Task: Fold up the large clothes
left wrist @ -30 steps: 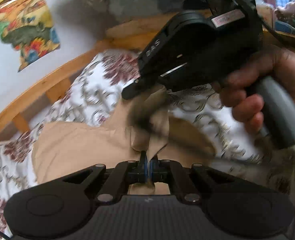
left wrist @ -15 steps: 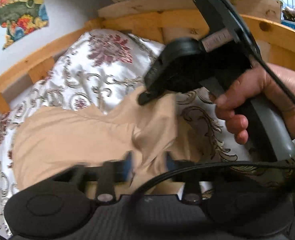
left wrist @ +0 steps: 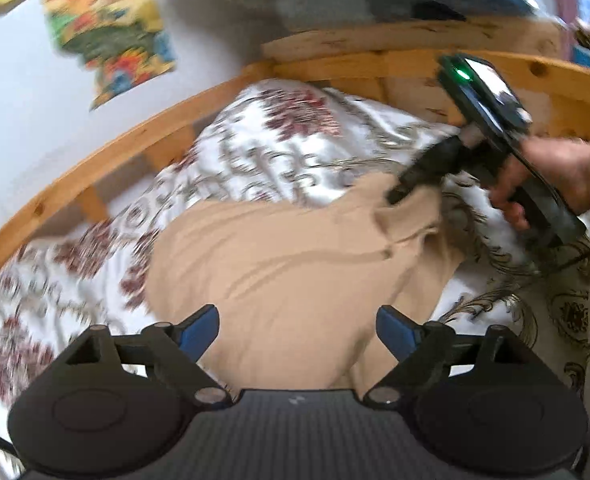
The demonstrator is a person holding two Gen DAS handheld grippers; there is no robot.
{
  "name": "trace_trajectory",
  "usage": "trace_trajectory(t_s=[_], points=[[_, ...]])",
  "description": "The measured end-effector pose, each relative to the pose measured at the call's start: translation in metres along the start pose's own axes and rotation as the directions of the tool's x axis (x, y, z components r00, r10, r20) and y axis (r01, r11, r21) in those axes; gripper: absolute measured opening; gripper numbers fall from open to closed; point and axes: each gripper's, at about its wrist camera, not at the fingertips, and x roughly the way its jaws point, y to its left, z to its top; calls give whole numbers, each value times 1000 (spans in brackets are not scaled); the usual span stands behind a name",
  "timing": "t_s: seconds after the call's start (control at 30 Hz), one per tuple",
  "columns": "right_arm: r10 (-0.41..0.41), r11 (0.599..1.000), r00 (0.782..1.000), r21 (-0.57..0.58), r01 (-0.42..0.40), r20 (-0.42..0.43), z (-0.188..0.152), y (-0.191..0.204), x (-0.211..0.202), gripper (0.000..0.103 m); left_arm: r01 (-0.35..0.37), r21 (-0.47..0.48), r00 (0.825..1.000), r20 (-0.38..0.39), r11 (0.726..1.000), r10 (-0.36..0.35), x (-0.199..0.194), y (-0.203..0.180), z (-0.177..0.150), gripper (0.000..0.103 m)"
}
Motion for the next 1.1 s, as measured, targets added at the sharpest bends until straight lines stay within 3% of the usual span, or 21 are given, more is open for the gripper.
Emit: trace_trajectory(t_s=[0.1,0.23,0.3,0.4,0.5,0.57,0.6,0.67,0.73,0.77,0.8,0.87,0.93,1.1], points=[[-47,996,999,-80,46,-6,-3,8,1,3,-38,-156,999,3,987,39,-4,26,-16,90],[-109,991,994,-82,109,8,-3,11,-9,8,-108,-372,994,-52,922,96,12,60,-28,90],[-156,982,985,-97,163,78,-2,17,-25,23,-130,-435,991,-91,891,100,23,75,-31,88],[-187,973,958,-94,212,219,0,24,-51,36,-92,-509,990,-141,856,22,47,91,-34,85],[-57,996,963,-58,75,265,4,24,-61,49,-59,-536,992,-127,842,-11,56,97,-41,85],[115,993,975,-15,-114,190,7,25,-51,53,-38,-542,992,-122,839,-35,58,99,-43,85],[184,982,971,10,-188,151,7,27,-44,53,-28,-551,992,-121,834,-47,59,101,-43,85],[259,965,964,22,-260,60,8,38,-23,54,-13,-566,991,-118,825,-66,63,102,-48,86],[224,974,974,-20,-224,-7,7,51,-5,54,-3,-575,990,-117,818,-78,66,100,-50,86],[222,974,974,-32,-223,-41,6,55,3,47,-1,-576,990,-117,817,-81,68,101,-51,86],[246,968,966,-22,-249,-73,4,56,8,28,-3,-574,990,-119,819,-80,69,100,-51,86],[258,966,962,-2,-259,-92,0,59,4,18,-7,-562,990,-122,827,-75,70,99,-50,86],[246,967,966,-38,-250,-79,-1,62,-15,15,7,-561,989,-120,828,-89,70,97,-49,85],[59,967,994,-243,-80,-93,-15,72,-49,12,94,-501,983,-89,860,-160,75,80,-39,86]])
